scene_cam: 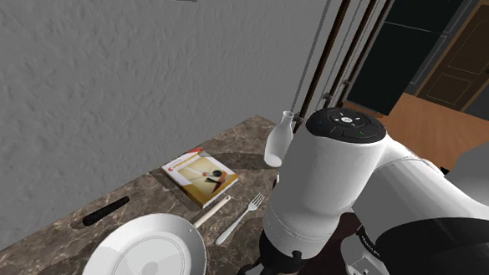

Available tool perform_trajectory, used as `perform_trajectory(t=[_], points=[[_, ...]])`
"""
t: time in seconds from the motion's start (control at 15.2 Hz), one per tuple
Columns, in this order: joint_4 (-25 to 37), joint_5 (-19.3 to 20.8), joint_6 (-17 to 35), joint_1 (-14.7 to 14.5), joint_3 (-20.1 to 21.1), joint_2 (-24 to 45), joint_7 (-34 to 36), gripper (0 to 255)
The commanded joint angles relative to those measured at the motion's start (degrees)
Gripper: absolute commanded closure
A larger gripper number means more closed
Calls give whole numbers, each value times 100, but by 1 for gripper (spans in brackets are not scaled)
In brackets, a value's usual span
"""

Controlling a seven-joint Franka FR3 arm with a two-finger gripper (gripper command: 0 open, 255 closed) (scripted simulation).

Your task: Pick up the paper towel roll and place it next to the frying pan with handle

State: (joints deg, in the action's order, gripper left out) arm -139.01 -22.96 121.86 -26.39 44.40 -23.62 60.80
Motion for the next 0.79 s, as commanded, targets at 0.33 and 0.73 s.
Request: perform_trajectory(t=[0.33, 0.73], points=[[468, 34, -812, -45, -323, -343, -47, 0], [468, 33, -812, -44, -323, -343, -48, 0]])
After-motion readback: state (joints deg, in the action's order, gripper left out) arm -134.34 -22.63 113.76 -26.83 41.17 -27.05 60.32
